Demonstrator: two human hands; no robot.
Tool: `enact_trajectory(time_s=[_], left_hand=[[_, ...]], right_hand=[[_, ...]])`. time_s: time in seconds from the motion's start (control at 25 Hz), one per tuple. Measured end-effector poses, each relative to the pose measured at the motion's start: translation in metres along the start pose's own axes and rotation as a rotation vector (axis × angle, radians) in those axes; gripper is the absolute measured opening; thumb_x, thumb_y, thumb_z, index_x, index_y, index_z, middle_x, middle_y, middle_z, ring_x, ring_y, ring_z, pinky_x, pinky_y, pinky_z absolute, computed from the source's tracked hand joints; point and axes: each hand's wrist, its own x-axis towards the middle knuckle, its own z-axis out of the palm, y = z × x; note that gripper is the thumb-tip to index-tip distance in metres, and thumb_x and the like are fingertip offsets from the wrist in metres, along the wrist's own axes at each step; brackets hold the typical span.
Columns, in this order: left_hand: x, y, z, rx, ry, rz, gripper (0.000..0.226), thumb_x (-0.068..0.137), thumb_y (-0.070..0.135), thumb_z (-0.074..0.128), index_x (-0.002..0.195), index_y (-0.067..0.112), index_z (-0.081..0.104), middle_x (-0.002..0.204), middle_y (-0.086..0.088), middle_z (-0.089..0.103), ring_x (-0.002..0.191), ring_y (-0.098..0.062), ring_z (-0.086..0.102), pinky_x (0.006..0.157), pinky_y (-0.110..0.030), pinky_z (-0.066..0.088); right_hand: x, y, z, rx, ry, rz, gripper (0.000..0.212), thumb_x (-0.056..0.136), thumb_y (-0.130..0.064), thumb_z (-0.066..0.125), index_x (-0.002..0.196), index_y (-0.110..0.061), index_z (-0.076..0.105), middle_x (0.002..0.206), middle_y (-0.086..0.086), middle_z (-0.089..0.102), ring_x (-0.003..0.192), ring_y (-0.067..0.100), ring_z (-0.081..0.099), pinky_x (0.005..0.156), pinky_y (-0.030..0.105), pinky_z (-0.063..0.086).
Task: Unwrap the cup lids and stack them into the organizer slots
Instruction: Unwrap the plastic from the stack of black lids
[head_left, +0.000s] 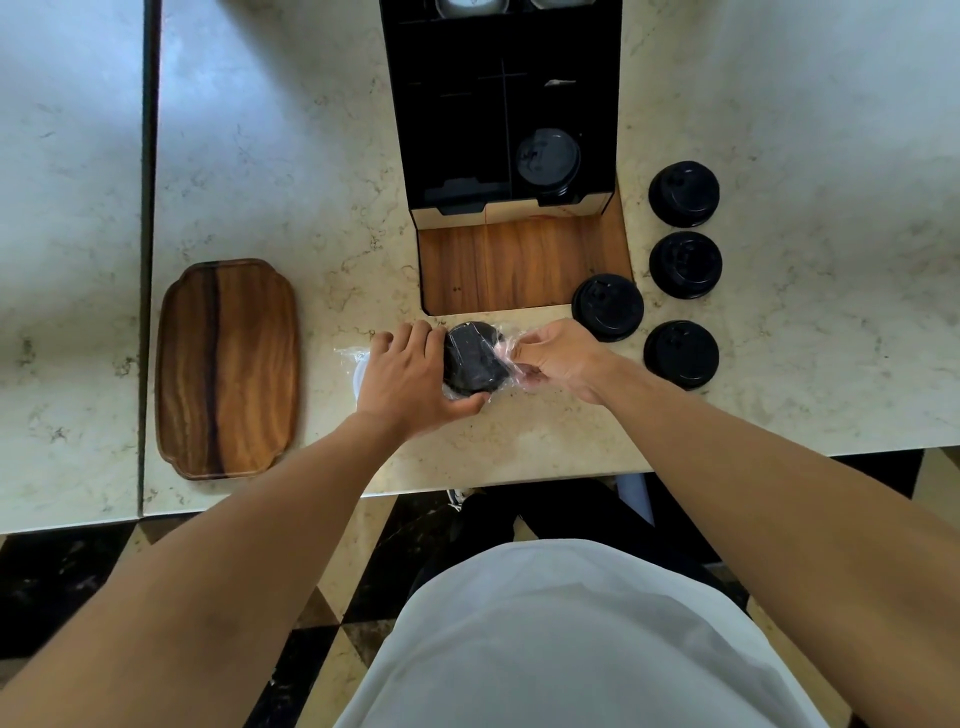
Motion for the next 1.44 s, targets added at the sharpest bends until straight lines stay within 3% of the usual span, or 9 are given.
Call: enact_trajectory(time_s=[0.2,0.44,0.6,0.76,0.84,0.92,1.0,1.2,1.44], left_hand=[[0.001,0.001,0.001,0.0,-0.009,-0.019,0.109,0.071,0.096,0.032,0.134,0.01,0.052,0.123,-0.008,0.058,0.111,-0.028,0.052,0.1,-0.045,0.039],[0.0,0.002,0.0,-0.017,0.009,-0.029,0.106,0.071,0.095,0.034,0.13,0.009,0.053,0.119,-0.008,0.058,0.107,-0.028,0.052,0.098,-0.044,0.039],[-0.001,0.001,-0.001,-0.047,0.019,-0.045,0.104,0.072,0.094,0.037,0.13,0.008,0.052,0.118,-0.009,0.057,0.107,-0.027,0.051,0.098,-0.043,0.04],[-0.002,0.001,-0.001,-0.053,0.03,-0.047,0.102,0.073,0.091,0.041,0.129,0.006,0.052,0.117,-0.009,0.056,0.106,-0.028,0.051,0.098,-0.043,0.041],[-0.002,0.001,0.0,-0.049,0.033,-0.046,0.102,0.073,0.09,0.042,0.13,0.006,0.052,0.117,-0.01,0.057,0.106,-0.028,0.052,0.098,-0.043,0.041],[-0.002,0.001,-0.001,-0.047,0.036,-0.038,0.102,0.073,0.09,0.042,0.131,0.006,0.052,0.118,-0.01,0.057,0.106,-0.029,0.052,0.098,-0.044,0.041],[-0.002,0.0,-0.002,-0.034,0.032,-0.034,0.104,0.073,0.09,0.04,0.132,0.005,0.052,0.118,-0.011,0.057,0.107,-0.029,0.052,0.097,-0.044,0.04],[-0.002,0.0,-0.002,-0.024,0.012,-0.023,0.107,0.072,0.091,0.039,0.136,0.006,0.049,0.121,-0.011,0.057,0.109,-0.03,0.052,0.099,-0.045,0.041],[-0.002,0.0,-0.002,-0.037,0.015,-0.034,0.107,0.075,0.091,0.038,0.137,0.005,0.049,0.121,-0.011,0.057,0.109,-0.029,0.052,0.1,-0.044,0.04]], right_hand=[[0.001,-0.003,0.005,-0.16,0.017,-0.051,0.008,0.091,-0.025,0.077,0.087,-0.018,0.077,0.093,0.011,0.077,0.081,0.019,0.066,0.089,0.038,0.059],[0.002,-0.008,0.01,-0.25,0.068,-0.122,0.029,0.09,-0.03,0.079,0.116,-0.016,0.079,0.108,0.003,0.079,0.098,0.02,0.073,0.088,0.036,0.062],[0.007,-0.007,0.011,-0.275,0.08,-0.16,0.02,0.087,-0.037,0.08,0.098,-0.02,0.084,0.1,0.0,0.078,0.103,0.015,0.066,0.1,0.036,0.053],[0.018,-0.007,0.009,-0.323,0.054,-0.118,0.029,0.086,-0.033,0.08,0.058,-0.031,0.075,0.084,-0.012,0.065,0.13,0.007,0.05,0.12,0.024,0.018],[0.021,-0.007,0.008,-0.247,0.029,-0.102,0.018,0.084,-0.03,0.083,0.067,-0.029,0.076,0.092,-0.009,0.072,0.119,0.01,0.052,0.122,0.035,0.032],[0.019,-0.007,0.007,-0.156,0.02,-0.077,0.004,0.085,-0.025,0.083,0.086,-0.022,0.079,0.111,0.003,0.075,0.106,0.01,0.061,0.103,0.034,0.051],[0.015,-0.006,0.007,-0.121,-0.006,-0.056,0.013,0.09,-0.021,0.078,0.099,-0.013,0.079,0.098,0.002,0.075,0.087,0.011,0.065,0.083,0.029,0.057],[0.007,-0.007,0.003,-0.181,-0.065,-0.069,0.006,0.091,-0.02,0.075,0.087,-0.022,0.071,0.1,0.004,0.074,0.105,0.021,0.071,0.101,0.038,0.057],[0.012,-0.005,0.015,-0.102,-0.06,-0.067,0.024,0.088,-0.025,0.079,0.106,-0.01,0.072,0.094,0.004,0.073,0.087,0.015,0.066,0.092,0.037,0.058]])
